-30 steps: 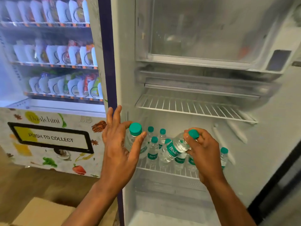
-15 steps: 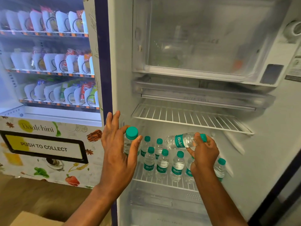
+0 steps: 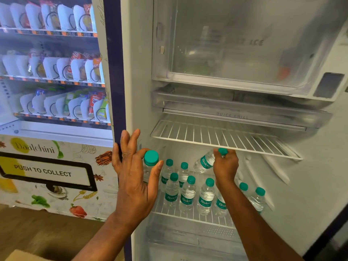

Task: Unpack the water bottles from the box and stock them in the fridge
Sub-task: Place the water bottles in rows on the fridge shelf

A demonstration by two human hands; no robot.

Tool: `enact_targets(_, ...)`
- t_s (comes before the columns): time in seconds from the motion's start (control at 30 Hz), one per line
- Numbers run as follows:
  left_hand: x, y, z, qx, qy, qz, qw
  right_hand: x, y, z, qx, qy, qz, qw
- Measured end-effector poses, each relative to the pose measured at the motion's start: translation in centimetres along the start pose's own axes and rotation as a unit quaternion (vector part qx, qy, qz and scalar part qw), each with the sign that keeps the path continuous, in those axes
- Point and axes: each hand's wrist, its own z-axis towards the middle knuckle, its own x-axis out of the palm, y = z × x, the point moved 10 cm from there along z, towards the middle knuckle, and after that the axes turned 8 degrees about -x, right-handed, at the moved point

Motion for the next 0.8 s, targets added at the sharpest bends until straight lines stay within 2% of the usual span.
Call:
enact_targets(0.2, 0.4, 0.7, 0.0, 0.019, -0.001, 0.005, 1.0, 3.4, -0.8, 1.2, -0.02, 0.129, -0.105, 0.986)
enact_targets(0.43, 0.6, 1.3, 0.2, 0.021, 0.0, -0.009, 1.0, 6.7, -2.5, 1.4, -0.07, 0.263, -0.212, 0.939)
enact_targets(0.63, 0.6, 1.3, 0.2, 0.028, -0.002, -0.005, 1.0, 8.4, -4.7, 1.3, -0.066, 0.331, -0.302, 0.892)
enact_targets(0.8, 0.6, 1.3, 0.2, 0.031, 0.0, -0.001, 1.0, 8.9, -6.0, 1.1, -0.047, 0.355, -0.339, 0.87)
